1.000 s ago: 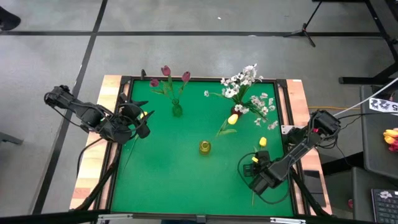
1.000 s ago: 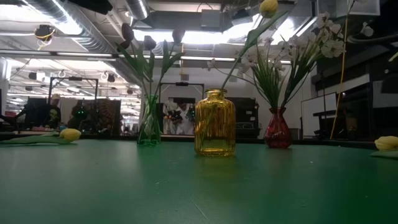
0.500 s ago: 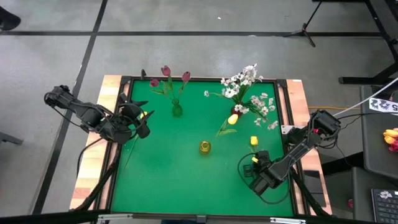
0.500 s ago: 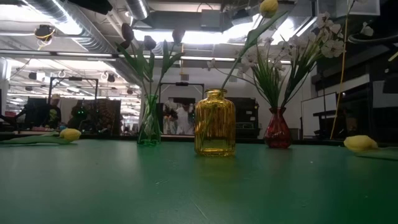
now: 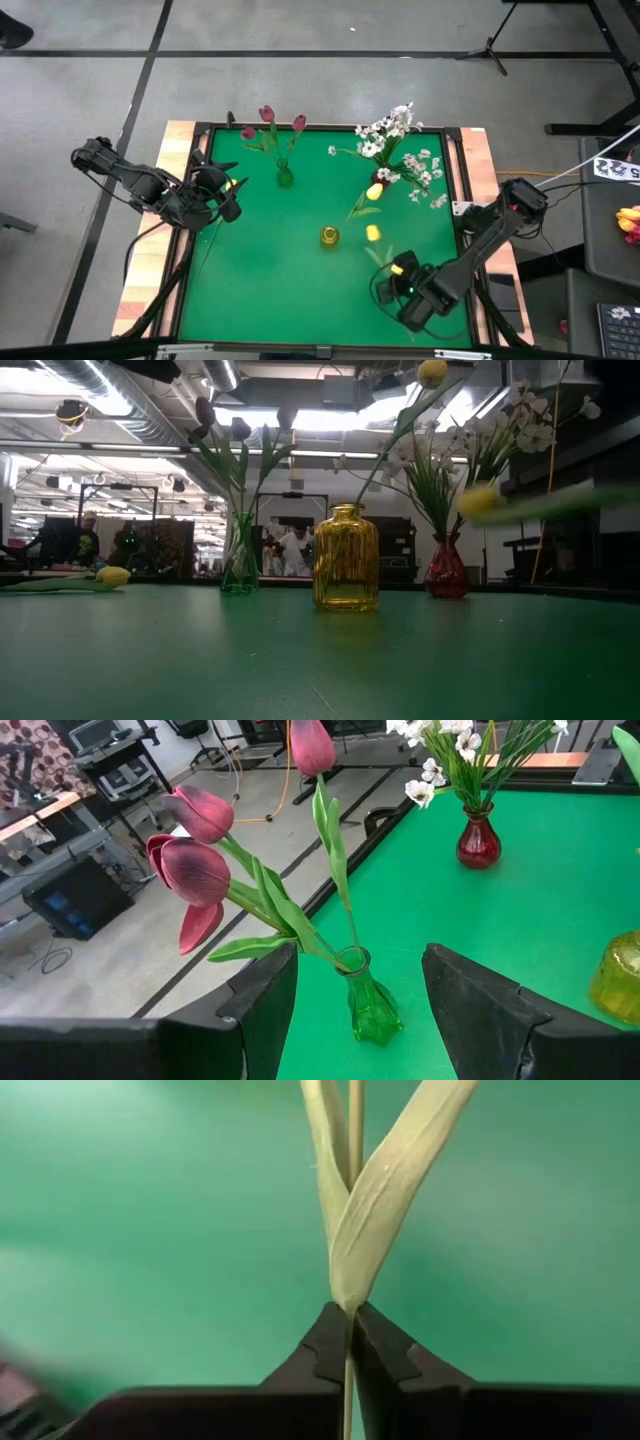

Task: Sort flowers into vase by color
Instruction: Put the right yellow flower into the yellow vase

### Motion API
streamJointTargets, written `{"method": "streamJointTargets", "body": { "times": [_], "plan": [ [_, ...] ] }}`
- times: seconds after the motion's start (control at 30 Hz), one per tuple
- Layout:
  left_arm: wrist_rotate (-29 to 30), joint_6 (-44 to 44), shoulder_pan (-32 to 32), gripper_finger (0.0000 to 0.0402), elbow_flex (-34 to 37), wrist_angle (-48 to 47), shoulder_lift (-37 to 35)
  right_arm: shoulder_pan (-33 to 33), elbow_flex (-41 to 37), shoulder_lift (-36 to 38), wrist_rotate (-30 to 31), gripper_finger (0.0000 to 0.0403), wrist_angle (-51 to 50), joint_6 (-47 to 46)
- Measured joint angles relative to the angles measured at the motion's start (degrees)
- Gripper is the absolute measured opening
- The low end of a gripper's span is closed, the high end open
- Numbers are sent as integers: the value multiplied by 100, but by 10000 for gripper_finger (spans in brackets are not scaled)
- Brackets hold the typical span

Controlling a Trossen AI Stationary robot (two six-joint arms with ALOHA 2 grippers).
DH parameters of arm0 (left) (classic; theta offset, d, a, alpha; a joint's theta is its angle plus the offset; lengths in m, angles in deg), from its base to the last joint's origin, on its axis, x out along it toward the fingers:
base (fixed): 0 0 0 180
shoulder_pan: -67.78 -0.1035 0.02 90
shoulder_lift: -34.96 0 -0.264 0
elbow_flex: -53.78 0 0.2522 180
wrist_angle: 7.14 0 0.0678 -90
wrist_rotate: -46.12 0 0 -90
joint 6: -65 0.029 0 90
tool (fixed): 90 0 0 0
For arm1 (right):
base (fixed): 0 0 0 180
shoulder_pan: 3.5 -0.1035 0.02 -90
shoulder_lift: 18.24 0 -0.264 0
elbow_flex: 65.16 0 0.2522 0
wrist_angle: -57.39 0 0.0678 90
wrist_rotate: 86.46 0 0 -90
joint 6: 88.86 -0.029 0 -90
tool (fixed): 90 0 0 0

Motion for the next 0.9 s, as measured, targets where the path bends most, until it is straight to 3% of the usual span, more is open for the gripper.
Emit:
{"method": "streamJointTargets", "body": {
  "times": [0.27,0.6,0.9],
  "plan": [
    [0,2,0,214,0,0,0,-405,1396,4,650,3,-9,1355],
    [0,4,0,214,0,-2,0,-295,2069,13,3525,4,367,4754],
    [0,4,0,214,0,-2,0,455,2060,13,5092,5,601,6575]
  ]
}}
